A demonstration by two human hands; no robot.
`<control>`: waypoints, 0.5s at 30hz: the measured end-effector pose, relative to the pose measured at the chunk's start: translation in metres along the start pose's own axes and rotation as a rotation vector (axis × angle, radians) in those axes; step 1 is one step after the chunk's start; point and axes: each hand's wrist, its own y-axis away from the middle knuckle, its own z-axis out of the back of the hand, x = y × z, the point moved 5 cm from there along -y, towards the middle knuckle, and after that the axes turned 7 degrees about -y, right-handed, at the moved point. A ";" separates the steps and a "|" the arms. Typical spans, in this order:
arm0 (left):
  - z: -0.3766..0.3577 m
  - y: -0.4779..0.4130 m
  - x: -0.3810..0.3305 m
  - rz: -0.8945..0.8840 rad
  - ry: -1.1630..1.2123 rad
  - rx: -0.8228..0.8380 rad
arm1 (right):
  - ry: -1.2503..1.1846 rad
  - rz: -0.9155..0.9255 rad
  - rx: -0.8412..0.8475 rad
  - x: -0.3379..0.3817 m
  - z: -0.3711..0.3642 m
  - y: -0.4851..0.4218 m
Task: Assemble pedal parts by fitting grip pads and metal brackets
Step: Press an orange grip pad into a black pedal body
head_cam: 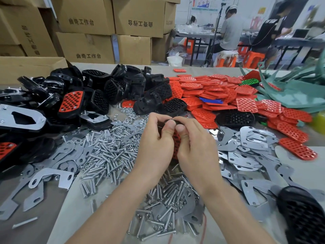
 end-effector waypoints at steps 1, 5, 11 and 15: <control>0.000 0.000 0.000 0.008 0.014 -0.005 | 0.001 0.007 0.003 0.000 0.000 0.000; -0.001 -0.001 -0.001 -0.001 0.053 -0.005 | -0.155 -0.079 0.025 -0.008 0.002 0.001; 0.005 -0.008 0.011 0.200 0.303 0.034 | -0.630 -0.347 0.071 -0.024 -0.004 0.002; -0.001 -0.007 0.012 0.227 0.275 0.140 | -0.701 -0.441 0.042 -0.031 -0.002 0.003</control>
